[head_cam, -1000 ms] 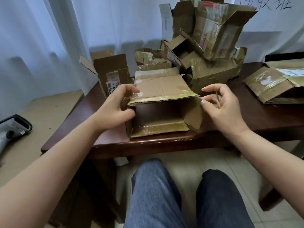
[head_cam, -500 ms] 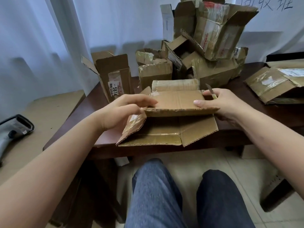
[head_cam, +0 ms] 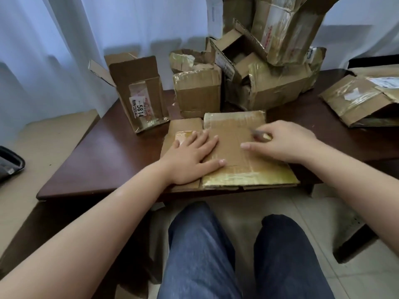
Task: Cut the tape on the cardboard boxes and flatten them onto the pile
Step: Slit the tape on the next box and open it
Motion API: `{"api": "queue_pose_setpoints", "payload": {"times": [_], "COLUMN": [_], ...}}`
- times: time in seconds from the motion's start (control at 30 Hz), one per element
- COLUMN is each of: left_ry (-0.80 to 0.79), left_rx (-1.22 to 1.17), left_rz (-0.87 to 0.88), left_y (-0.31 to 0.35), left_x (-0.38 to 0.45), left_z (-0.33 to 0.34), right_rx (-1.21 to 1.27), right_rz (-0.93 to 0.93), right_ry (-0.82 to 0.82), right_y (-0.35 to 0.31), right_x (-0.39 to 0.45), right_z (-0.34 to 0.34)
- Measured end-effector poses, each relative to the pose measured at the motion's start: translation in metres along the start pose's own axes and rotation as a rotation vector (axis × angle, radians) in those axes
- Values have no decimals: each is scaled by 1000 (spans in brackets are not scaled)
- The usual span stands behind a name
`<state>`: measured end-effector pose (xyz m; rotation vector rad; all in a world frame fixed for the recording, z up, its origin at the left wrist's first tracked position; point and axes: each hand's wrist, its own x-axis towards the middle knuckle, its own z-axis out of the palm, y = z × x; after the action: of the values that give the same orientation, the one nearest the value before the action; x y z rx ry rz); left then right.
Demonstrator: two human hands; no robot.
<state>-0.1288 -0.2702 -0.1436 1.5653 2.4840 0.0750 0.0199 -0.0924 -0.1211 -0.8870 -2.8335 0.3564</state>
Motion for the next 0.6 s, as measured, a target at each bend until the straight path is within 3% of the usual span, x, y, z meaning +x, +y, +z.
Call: {"api": "queue_pose_setpoints", "payload": {"times": [0.1, 0.23, 0.33, 0.4, 0.5, 0.6], "left_ry": [20, 73, 350, 486, 387, 253], "left_rx": [136, 60, -298, -379, -378, -546], "left_rz": [-9, 5, 9, -110, -395, -550], "left_y": [-1, -4, -11, -19, -33, -39], "left_x": [7, 7, -2, -7, -14, -20], "left_z": [11, 12, 2, -10, -23, -26], "right_rx": [-146, -93, 0, 63, 136, 275], "right_rz": [-3, 10, 67, 118, 195, 190], "right_ry": [8, 14, 100, 152, 101, 18], "right_y": [-1, 2, 2, 4, 10, 11], "right_x": [-2, 0, -2, -4, -7, -7], "right_z": [18, 19, 14, 7, 1, 3]}}
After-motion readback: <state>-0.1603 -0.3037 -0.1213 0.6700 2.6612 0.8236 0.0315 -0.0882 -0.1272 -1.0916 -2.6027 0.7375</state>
